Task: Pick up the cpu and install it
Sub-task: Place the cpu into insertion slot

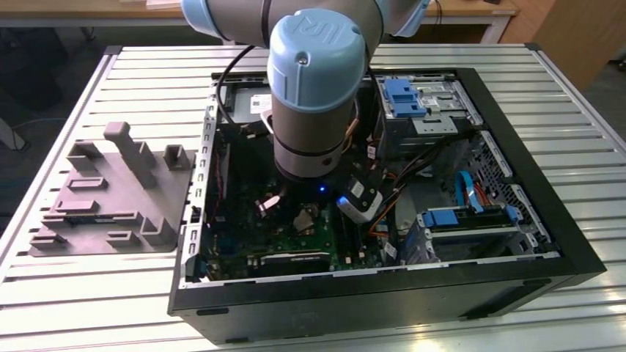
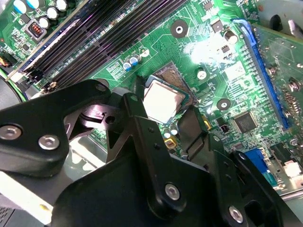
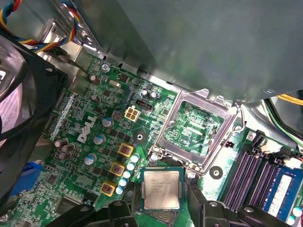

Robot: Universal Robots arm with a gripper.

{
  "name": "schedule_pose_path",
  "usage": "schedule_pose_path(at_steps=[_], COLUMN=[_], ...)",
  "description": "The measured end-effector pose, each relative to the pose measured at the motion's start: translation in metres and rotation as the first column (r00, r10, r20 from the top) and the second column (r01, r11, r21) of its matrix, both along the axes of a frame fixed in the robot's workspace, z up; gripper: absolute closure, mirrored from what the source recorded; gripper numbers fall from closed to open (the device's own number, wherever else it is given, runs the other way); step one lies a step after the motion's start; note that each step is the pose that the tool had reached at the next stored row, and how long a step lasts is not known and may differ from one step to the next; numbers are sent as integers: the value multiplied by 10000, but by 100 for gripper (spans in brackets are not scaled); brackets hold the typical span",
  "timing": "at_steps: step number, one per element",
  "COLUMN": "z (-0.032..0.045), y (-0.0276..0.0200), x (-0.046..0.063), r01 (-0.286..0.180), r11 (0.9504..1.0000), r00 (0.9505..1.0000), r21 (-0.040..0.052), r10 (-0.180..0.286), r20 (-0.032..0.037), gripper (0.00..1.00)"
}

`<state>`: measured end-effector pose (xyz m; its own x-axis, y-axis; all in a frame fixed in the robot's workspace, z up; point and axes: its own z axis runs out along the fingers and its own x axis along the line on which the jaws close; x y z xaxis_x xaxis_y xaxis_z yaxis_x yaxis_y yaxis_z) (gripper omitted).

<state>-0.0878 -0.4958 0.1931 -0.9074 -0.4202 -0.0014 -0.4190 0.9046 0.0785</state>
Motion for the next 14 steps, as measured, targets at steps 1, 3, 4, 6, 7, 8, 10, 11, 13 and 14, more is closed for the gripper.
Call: schedule_pose_path(at_steps=[1, 3, 4, 6, 7, 8, 10, 11, 13, 14], z=[-3, -6, -9, -13, -13, -14, -17, -17, -17, -18], y=[0, 0, 0, 0, 0, 0, 0, 0, -1, -1], x=[0, 0, 0, 0, 0, 0, 0, 0, -1, 0], r01=[0, 0, 0, 0, 0, 0, 0, 0, 0, 0], r11=[10000, 10000, 10000, 10000, 10000, 10000, 10000, 10000, 10000, 10000], r00=[10000, 10000, 10000, 10000, 10000, 10000, 10000, 10000, 10000, 10000], r21=[2, 0, 1, -1, -1, -2, 0, -1, -6, -5], r10=[0, 0, 0, 0, 0, 0, 0, 0, 0, 0], r20=[1, 0, 0, 0, 0, -1, 1, 0, -3, -3], gripper=[45, 45, 45, 45, 45, 45, 46, 53, 59, 61])
